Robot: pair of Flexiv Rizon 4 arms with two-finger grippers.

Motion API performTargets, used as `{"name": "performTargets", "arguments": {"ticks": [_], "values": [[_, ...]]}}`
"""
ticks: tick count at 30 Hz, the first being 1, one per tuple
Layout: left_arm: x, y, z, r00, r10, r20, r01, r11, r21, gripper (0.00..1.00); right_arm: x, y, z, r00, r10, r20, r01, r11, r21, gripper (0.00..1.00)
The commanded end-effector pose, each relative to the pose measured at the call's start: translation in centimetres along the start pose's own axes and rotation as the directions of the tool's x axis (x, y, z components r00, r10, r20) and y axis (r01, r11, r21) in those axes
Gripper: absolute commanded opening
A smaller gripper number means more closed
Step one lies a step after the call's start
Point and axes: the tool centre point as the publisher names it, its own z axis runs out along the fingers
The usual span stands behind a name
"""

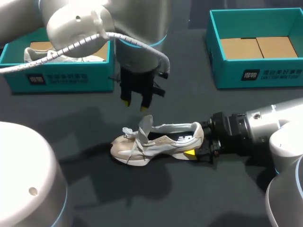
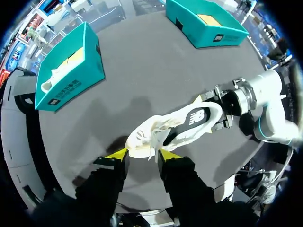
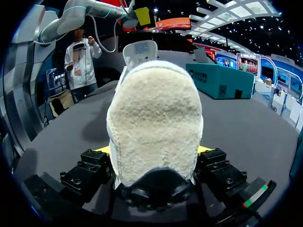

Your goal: Take the shoe out of the shoebox, open the shoe tongue, remove and reinsert the insole, then place the shoe into the shoebox

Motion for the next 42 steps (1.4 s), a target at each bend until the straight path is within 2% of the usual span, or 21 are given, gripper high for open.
{"name": "performTargets", "arguments": {"ticks": [1, 2, 11, 12, 13, 14, 17, 19, 20, 28, 34, 35, 38, 40, 42], "values": [[0.6, -0.6, -1.3, 0.948, 0.298, -0.108, -0.295, 0.954, 0.043, 0.00, 0.1, 0.0, -0.1, 1.000, 0.001, 0.001, -0.001, 1.000, 0.003, 0.00], [1.7, -1.5, -1.4, 0.961, 0.249, -0.123, -0.250, 0.968, 0.005, 0.00, 0.1, 0.0, -0.1, 1.000, 0.001, 0.001, -0.001, 1.000, 0.003, 0.00], [1.7, -1.5, -1.4, 0.961, 0.249, -0.123, -0.250, 0.968, 0.005, 0.00, 0.1, 0.0, -0.1, 1.000, 0.001, 0.001, -0.001, 1.000, 0.003, 0.00], [1.8, -1.3, -1.2, 0.942, 0.313, -0.121, -0.313, 0.950, 0.027, 0.00, 0.1, 0.0, -0.1, 1.000, 0.001, 0.001, -0.001, 1.000, 0.003, 0.00], [2.0, -1.0, -0.8, 0.909, 0.399, -0.120, -0.390, 0.916, 0.091, 0.00, 0.1, 0.0, -0.1, 1.000, 0.001, 0.001, -0.001, 1.000, 0.003, 0.00], [2.2, -1.0, -0.6, 0.878, 0.466, -0.110, -0.453, 0.883, 0.122, 0.00, 0.1, 0.0, -0.1, 1.000, 0.001, 0.001, -0.001, 1.000, 0.003, 0.00], [2.7, -0.4, -0.5, 0.737, 0.664, -0.124, -0.623, 0.739, 0.258, 0.00, 0.1, 0.0, -0.1, 1.000, 0.001, 0.001, -0.001, 1.000, 0.003, 0.00], [3.1, -0.1, -0.3, 0.658, 0.744, -0.117, -0.676, 0.652, 0.343, 0.00, 0.1, 0.0, -0.1, 1.000, 0.001, 0.001, -0.001, 1.000, 0.003, 0.00], [3.5, -0.3, -0.1, 0.639, 0.764, -0.091, -0.696, 0.624, 0.356, 0.00, 0.1, 0.0, -0.1, 1.000, 0.001, 0.001, -0.001, 1.000, 0.003, 0.00], [3.5, -0.3, -0.1, 0.639, 0.764, -0.091, -0.696, 0.624, 0.356, 0.00, 0.1, 0.0, -0.1, 1.000, 0.001, 0.001, -0.001, 1.000, 0.003, 0.00], [6.5, -1.3, 2.9, 0.489, 0.870, -0.057, -0.791, 0.470, 0.392, 0.00, 0.1, 0.0, -0.1, 1.000, 0.001, 0.001, -0.001, 1.000, 0.003, 0.00], [6.9, -1.6, 3.4, 0.497, 0.866, -0.058, -0.794, 0.481, 0.371, 0.00, 0.1, 0.0, -0.1, 1.000, 0.001, 0.001, -0.001, 1.000, 0.003, 0.00], [7.6, -2.0, 4.4, 0.465, 0.883, -0.061, -0.808, 0.451, 0.380, 0.00, 0.1, 0.0, -0.1, 1.000, 0.001, 0.001, -0.001, 1.000, 0.003, 0.00], [7.7, -2.1, 5.2, 0.405, 0.913, -0.046, -0.819, 0.384, 0.426, 0.00, 0.1, 0.0, -0.1, 1.000, 0.001, 0.001, -0.001, 1.000, 0.003, 0.00], [7.7, -2.1, 5.2, 0.405, 0.913, -0.046, -0.819, 0.384, 0.426, 0.00, 0.1, 0.0, -0.1, 1.000, 0.001, 0.001, -0.001, 1.000, 0.003, 0.00]]}}
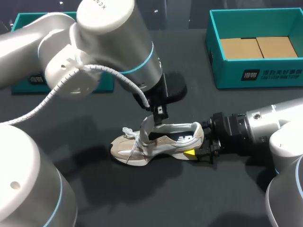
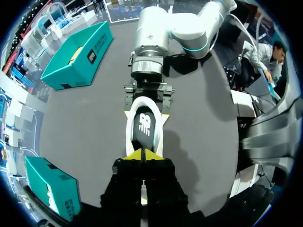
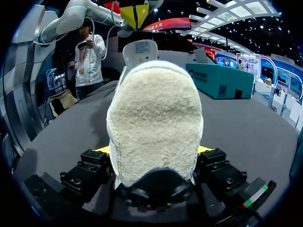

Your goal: Take the shoe out of the shoebox, open the shoe tongue, remove and reinsert the insole, then place the shoe into the shoebox

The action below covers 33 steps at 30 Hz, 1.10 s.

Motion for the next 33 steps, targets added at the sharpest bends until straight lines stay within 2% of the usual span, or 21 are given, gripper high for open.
{"name": "performTargets", "arguments": {"ticks": [1, 10, 16, 19, 30, 33], "values": [[-0.5, 0.2, 1.9, 0.999, 0.030, -0.021, -0.029, 0.998, 0.057, 0.00, 0.1, 0.0, -0.1, 1.000, 0.001, 0.001, -0.001, 1.000, 0.003, 0.00], [-0.5, 0.2, 1.9, 0.999, 0.030, -0.021, -0.029, 0.998, 0.057, 0.00, 0.1, 0.0, -0.1, 1.000, 0.001, 0.001, -0.001, 1.000, 0.003, 0.00], [-0.1, -0.3, 5.6, 0.986, 0.069, -0.150, -0.064, 0.997, 0.035, 0.00, 0.1, 0.0, -0.1, 1.000, 0.001, 0.001, -0.001, 1.000, 0.003, 0.00], [0.0, -0.5, 6.8, 0.985, 0.065, -0.157, -0.065, 0.998, 0.000, 0.00, 0.1, 0.0, -0.1, 1.000, 0.001, 0.001, -0.001, 1.000, 0.003, 0.00], [-0.1, -0.7, 7.0, 0.984, 0.065, -0.168, -0.066, 0.998, -0.001, 0.00, 0.1, 0.0, -0.1, 1.000, 0.001, 0.001, -0.001, 1.000, 0.003, 0.00], [-0.1, -0.9, 8.1, 0.978, 0.052, -0.204, -0.058, 0.998, -0.024, 0.00, 0.1, 0.0, -0.1, 1.000, 0.001, 0.001, -0.001, 1.000, 0.003, 0.00]]}}
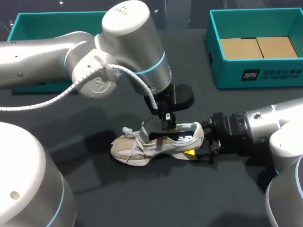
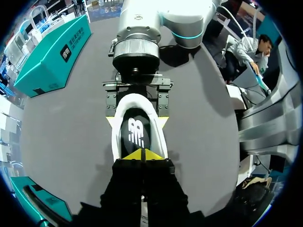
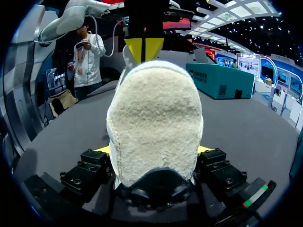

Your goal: Take the shoe out of the shoebox, open the shoe tongue, remove and reinsert the insole, then place the shoe into the shoebox

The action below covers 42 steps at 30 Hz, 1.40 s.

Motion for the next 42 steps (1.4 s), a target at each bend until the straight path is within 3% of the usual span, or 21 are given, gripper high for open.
{"name": "performTargets", "arguments": {"ticks": [1, 11, 21, 24, 31, 36, 42], "values": [[-0.6, -0.4, 1.4, 0.999, -0.006, -0.033, 0.005, 1.000, -0.023, 0.00, 0.1, 0.0, -0.1, 1.000, 0.001, 0.001, -0.001, 1.000, 0.003, 0.00], [-0.8, 0.4, 3.0, 0.996, -0.017, -0.086, 0.011, 0.998, -0.069, 0.00, 0.1, 0.0, -0.1, 1.000, 0.001, 0.001, -0.001, 1.000, 0.003, 0.00], [0.0, 2.5, 4.3, 0.987, -0.016, -0.161, -0.003, 0.993, -0.119, 0.00, 0.1, 0.0, -0.1, 1.000, 0.001, 0.001, -0.001, 1.000, 0.003, 0.00], [0.3, 3.3, 4.2, 0.976, -0.015, -0.216, -0.008, 0.994, -0.108, 0.00, 0.1, 0.0, -0.1, 1.000, 0.001, 0.001, -0.001, 1.000, 0.003, 0.00], [1.1, 3.9, 4.2, 0.974, 0.009, -0.227, -0.034, 0.994, -0.105, 0.00, 0.1, 0.0, -0.1, 1.000, 0.001, 0.001, -0.001, 1.000, 0.003, 0.00], [1.5, 3.8, 4.7, 0.979, 0.028, -0.200, -0.051, 0.993, -0.109, 0.28, 0.1, 0.0, -0.1, 1.000, 0.001, 0.001, -0.001, 1.000, 0.003, 0.00], [1.6, 3.5, 5.8, 0.990, 0.050, -0.129, -0.065, 0.990, -0.122, 0.38, 0.1, 0.0, -0.1, 1.000, 0.001, 0.001, -0.001, 1.000, 0.003, 0.00]]}}
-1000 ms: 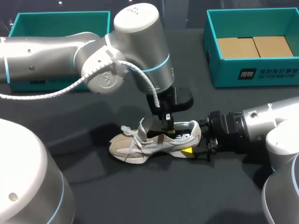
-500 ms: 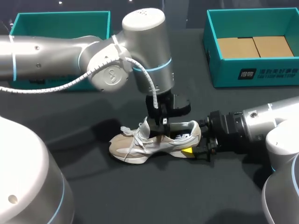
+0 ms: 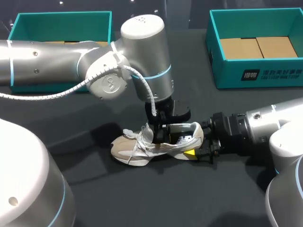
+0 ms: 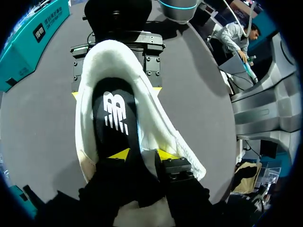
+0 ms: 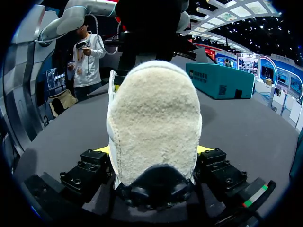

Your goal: Take the shoe out of the shoebox, open the shoe tongue, remove and reinsert the insole, then place the shoe into the shoebox

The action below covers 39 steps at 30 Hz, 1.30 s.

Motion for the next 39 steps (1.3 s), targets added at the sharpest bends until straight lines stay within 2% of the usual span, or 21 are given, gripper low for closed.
{"name": "performTargets", "arguments": {"ticks": [1, 8, 12, 14, 17, 20, 24, 28, 32, 39], "values": [[0.3, -0.3, 1.0, 0.999, 0.004, 0.042, -0.003, 1.000, -0.006, 0.39, 0.1, 0.0, -0.1, 1.000, 0.001, 0.001, -0.001, 1.000, 0.003, 0.00], [-1.0, -0.5, 2.7, 0.986, -0.003, 0.164, 0.008, 0.999, -0.033, 0.42, 0.1, 0.0, -0.1, 1.000, 0.001, 0.001, -0.001, 1.000, 0.003, 0.00], [-2.0, -0.3, 3.3, 0.974, -0.021, 0.225, 0.034, 0.998, -0.052, 0.40, 0.1, 0.0, -0.1, 1.000, 0.001, 0.001, -0.001, 1.000, 0.003, 0.00], [-2.5, 0.0, 3.4, 0.967, -0.031, 0.252, 0.047, 0.997, -0.059, 0.33, 0.1, 0.0, -0.1, 1.000, 0.001, 0.001, -0.001, 1.000, 0.003, 0.00], [-3.3, 0.5, 3.2, 0.958, -0.045, 0.283, 0.065, 0.996, -0.061, 0.13, 0.1, 0.0, -0.1, 1.000, 0.001, 0.001, -0.001, 1.000, 0.003, 0.00], [-3.9, 1.0, 2.7, 0.955, -0.063, 0.289, 0.081, 0.995, -0.051, 0.00, 0.1, 0.0, -0.1, 1.000, 0.001, 0.001, -0.001, 1.000, 0.003, 0.00], [-4.2, 1.8, 1.6, 0.952, -0.092, 0.291, 0.101, 0.995, -0.016, 0.00, 0.1, 0.0, -0.1, 1.000, 0.001, 0.001, -0.001, 1.000, 0.003, 0.00], [-4.2, 2.5, 0.0, 0.959, -0.129, 0.253, 0.120, 0.991, 0.052, 0.00, 0.1, 0.0, -0.1, 1.000, 0.001, 0.001, -0.001, 1.000, 0.003, 0.00], [-3.5, 2.9, -1.5, 0.970, -0.145, 0.193, 0.121, 0.984, 0.133, 0.00, 0.1, 0.0, -0.1, 1.000, 0.001, 0.001, -0.001, 1.000, 0.003, 0.00], [-2.2, 2.9, -2.9, 0.984, -0.114, 0.134, 0.083, 0.973, 0.214, 0.00, 0.1, 0.0, -0.1, 1.000, 0.001, 0.001, -0.001, 1.000, 0.003, 0.00]]}}
